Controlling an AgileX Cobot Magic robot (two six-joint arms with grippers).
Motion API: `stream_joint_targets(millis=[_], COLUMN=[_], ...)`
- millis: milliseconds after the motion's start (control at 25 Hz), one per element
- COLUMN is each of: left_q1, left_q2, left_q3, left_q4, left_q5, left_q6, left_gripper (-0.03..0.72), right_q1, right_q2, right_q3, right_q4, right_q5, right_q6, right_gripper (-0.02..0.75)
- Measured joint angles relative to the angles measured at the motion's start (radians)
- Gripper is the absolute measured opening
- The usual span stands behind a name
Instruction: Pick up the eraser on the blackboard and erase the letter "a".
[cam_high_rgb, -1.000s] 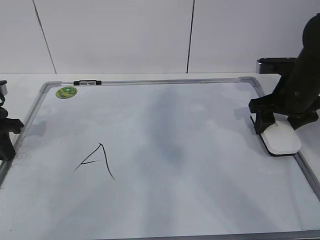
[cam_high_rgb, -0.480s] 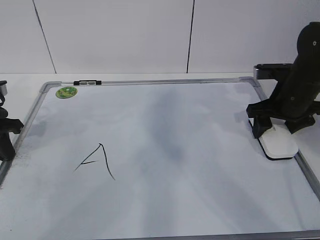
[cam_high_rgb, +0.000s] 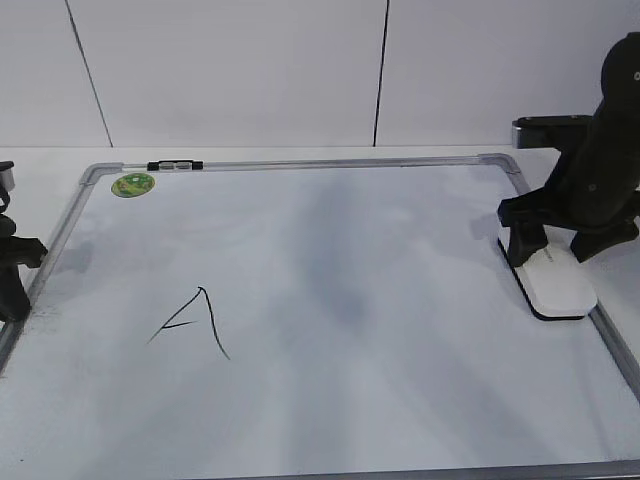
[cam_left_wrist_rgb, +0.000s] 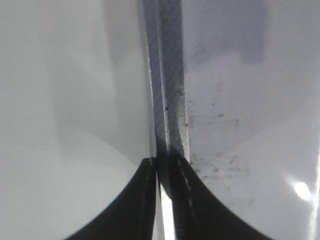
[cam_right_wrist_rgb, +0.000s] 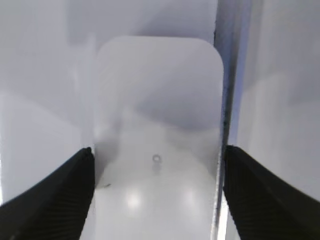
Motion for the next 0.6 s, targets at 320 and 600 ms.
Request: stream_joint_targets(millis=[320, 600], left_q1=[0.0, 0.0], left_q2=[0.0, 0.0], left_q3=[0.0, 0.0], left_q4=[0.0, 0.0], left_q5=[0.002, 0.005], left_q6=[0.0, 0.001], left_gripper=[0.083, 0.263], right_q1=[0.0, 0.0], right_q2=[-0.067, -0.082], right_q3=[-0.063, -0.067], right_q4=[-0.033, -0.027], right_q5=[0.156, 0.212], right_q6=[0.0, 0.0], right_gripper=[0.598, 0.595])
